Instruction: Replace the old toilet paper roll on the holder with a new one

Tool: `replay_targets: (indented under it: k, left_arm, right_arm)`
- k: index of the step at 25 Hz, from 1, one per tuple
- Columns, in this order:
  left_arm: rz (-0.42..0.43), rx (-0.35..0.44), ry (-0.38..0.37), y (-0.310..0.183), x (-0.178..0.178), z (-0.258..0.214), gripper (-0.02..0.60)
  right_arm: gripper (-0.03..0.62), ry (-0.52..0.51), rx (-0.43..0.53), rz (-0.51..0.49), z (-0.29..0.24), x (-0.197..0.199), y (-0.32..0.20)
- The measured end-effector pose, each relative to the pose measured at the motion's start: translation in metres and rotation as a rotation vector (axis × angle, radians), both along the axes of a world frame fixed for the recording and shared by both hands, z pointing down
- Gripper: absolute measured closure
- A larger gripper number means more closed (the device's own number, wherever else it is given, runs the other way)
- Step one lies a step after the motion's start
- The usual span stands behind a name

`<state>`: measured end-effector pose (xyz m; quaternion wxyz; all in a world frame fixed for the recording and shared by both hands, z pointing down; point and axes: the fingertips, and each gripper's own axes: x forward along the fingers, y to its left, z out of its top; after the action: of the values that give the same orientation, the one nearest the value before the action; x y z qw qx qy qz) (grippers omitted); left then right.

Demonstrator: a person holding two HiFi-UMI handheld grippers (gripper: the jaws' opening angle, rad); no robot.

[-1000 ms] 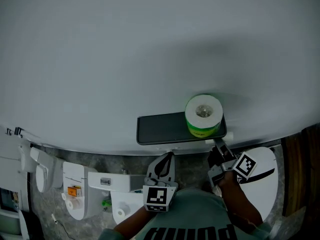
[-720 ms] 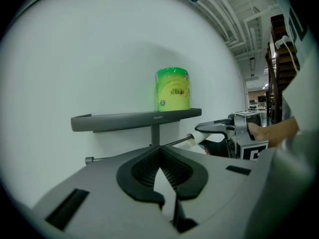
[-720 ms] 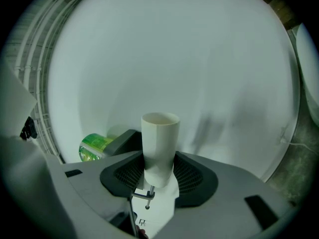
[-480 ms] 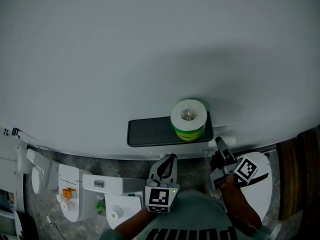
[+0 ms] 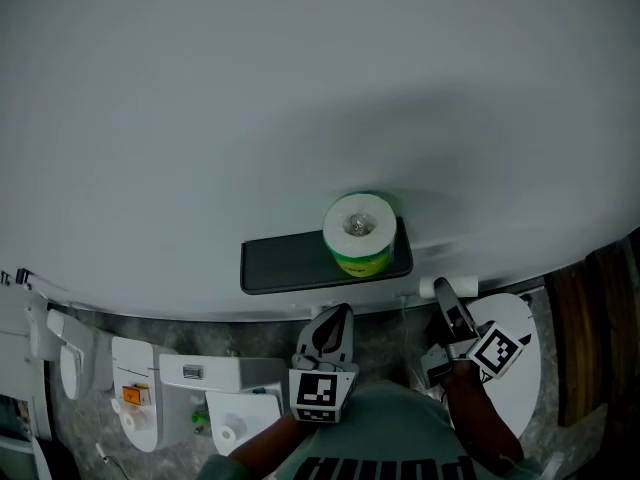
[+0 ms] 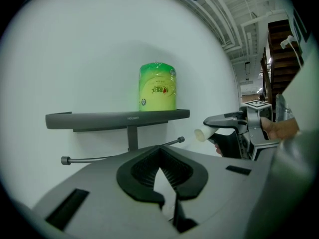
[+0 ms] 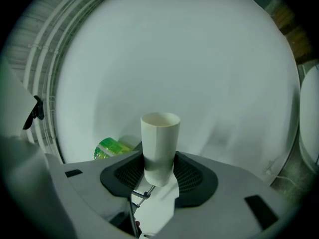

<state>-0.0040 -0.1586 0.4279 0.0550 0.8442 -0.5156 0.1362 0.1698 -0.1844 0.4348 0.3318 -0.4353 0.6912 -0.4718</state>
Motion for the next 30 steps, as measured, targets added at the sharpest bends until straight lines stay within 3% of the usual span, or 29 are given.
replay_targets:
  k: [9,14,23,30]
  left_arm:
    - [0.028,0.009,0.028,0.009,-0.019,-0.010,0.578]
    - [0.019,0.051,0.051,0.014,-0.047,-0.025,0.577]
    - [-0.072,0.081,0.075,0.018,-0.124,-0.037,0.577]
    - [-0.123,0.080,0.070,0.019,-0.169,-0.043,0.577]
  right_arm:
    - [0.402,0.314,0.117,-0.027,-0.049,-0.033,0.031]
    - [0.402,0.466,0.195,-0.072,-0.080,-0.078,0.043]
    - [0.402,0.614,0.357,-0.187,-0.138,-0.179,0.036]
    - [0.402,0.870,0.409,-0.235,-0.154,-0.238,0.004]
